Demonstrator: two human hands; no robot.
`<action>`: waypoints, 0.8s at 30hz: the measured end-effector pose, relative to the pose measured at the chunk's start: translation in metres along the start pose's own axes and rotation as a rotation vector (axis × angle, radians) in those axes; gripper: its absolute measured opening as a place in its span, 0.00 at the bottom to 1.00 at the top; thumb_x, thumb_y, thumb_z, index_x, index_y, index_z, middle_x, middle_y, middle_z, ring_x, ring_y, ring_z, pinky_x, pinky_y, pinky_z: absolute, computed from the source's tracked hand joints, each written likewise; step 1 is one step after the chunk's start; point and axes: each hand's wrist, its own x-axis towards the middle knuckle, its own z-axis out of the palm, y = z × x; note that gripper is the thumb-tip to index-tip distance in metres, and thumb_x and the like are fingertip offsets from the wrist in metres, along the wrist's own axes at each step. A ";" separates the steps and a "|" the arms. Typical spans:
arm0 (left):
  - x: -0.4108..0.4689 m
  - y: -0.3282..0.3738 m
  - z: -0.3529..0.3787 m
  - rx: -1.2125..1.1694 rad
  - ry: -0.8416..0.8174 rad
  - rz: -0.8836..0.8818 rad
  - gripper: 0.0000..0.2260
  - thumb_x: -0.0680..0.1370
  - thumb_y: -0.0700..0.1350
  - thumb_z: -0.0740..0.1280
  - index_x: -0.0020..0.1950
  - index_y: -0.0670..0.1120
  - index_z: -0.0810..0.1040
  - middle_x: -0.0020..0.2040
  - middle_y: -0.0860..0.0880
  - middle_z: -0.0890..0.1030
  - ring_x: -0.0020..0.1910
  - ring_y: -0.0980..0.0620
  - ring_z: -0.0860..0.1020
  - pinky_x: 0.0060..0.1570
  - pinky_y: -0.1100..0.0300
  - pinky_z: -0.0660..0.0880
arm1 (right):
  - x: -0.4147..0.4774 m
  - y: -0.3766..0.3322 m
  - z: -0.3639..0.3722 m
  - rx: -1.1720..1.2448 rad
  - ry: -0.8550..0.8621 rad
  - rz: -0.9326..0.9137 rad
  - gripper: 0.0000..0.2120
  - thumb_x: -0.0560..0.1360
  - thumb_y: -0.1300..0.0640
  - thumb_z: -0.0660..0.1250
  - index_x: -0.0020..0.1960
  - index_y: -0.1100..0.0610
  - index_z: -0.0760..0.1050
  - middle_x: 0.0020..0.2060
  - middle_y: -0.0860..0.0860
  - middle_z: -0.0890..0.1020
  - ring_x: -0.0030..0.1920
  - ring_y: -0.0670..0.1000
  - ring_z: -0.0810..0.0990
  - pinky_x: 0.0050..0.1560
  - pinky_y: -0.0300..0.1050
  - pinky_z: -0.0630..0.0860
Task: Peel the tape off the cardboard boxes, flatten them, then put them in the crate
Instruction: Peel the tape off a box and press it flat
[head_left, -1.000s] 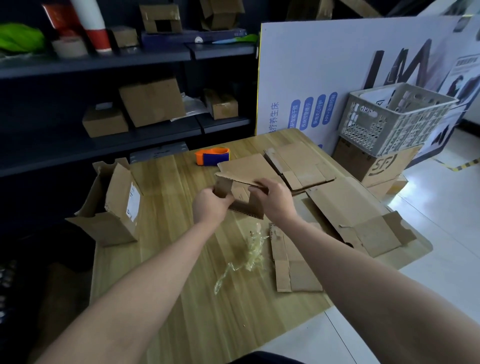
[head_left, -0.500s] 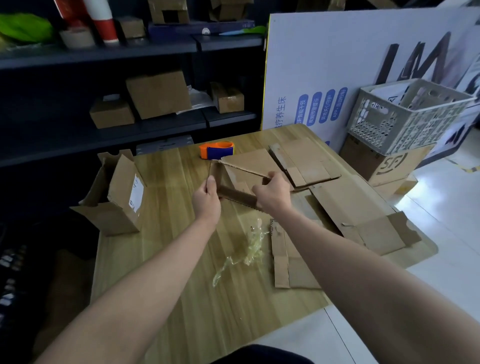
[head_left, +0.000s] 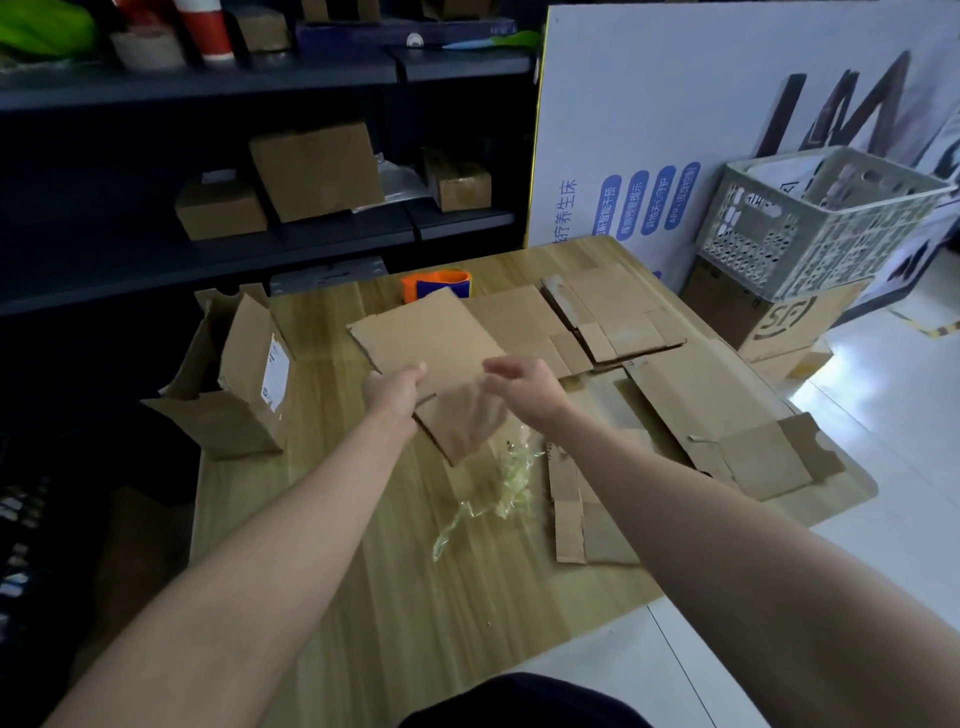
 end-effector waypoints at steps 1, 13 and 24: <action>0.003 -0.001 -0.006 0.017 -0.018 -0.025 0.17 0.73 0.37 0.71 0.59 0.40 0.71 0.54 0.43 0.79 0.46 0.46 0.80 0.46 0.50 0.79 | 0.003 0.003 -0.002 -0.041 0.074 0.049 0.22 0.77 0.55 0.65 0.69 0.58 0.69 0.62 0.53 0.77 0.61 0.52 0.75 0.59 0.44 0.73; -0.003 -0.026 0.027 0.398 -0.372 0.006 0.11 0.76 0.36 0.67 0.58 0.41 0.73 0.57 0.43 0.79 0.45 0.50 0.78 0.40 0.56 0.77 | 0.007 0.042 -0.049 -0.016 0.404 0.437 0.19 0.77 0.56 0.63 0.66 0.60 0.71 0.59 0.56 0.77 0.54 0.56 0.75 0.51 0.48 0.71; -0.054 -0.137 0.109 1.148 -0.510 0.019 0.23 0.70 0.44 0.75 0.60 0.36 0.74 0.59 0.41 0.78 0.58 0.43 0.77 0.55 0.56 0.74 | -0.058 0.157 -0.114 -0.222 0.281 0.815 0.10 0.77 0.59 0.62 0.54 0.65 0.74 0.50 0.59 0.77 0.55 0.58 0.77 0.49 0.47 0.74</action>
